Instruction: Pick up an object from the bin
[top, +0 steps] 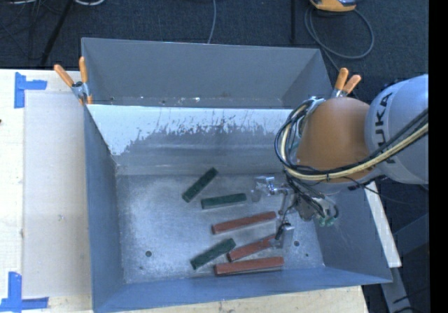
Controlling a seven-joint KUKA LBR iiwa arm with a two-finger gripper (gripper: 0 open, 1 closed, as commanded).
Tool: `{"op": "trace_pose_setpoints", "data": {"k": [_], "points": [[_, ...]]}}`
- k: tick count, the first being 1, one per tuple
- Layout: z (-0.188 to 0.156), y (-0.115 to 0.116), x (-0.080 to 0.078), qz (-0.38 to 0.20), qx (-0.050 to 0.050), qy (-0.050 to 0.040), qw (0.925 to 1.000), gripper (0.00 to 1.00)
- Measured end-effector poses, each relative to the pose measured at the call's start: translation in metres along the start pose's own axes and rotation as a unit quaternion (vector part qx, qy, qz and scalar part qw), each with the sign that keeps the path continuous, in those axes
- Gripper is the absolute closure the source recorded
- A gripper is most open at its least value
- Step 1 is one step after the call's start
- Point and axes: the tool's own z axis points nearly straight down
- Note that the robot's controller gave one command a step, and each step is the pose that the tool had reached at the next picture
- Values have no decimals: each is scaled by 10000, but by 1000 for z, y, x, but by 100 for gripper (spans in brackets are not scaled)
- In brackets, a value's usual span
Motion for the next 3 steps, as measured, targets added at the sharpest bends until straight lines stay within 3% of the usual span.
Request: {"op": "trace_pose_setpoints", "data": {"k": [1, 2, 3], "points": [[7, 20, -13, -607, 6, -19, 9982, 0], [49, 26, -13, -1094, 6, -13, 9940, 0], [47, 20, -11, -2142, -8, -34, 9768, 100]]}}
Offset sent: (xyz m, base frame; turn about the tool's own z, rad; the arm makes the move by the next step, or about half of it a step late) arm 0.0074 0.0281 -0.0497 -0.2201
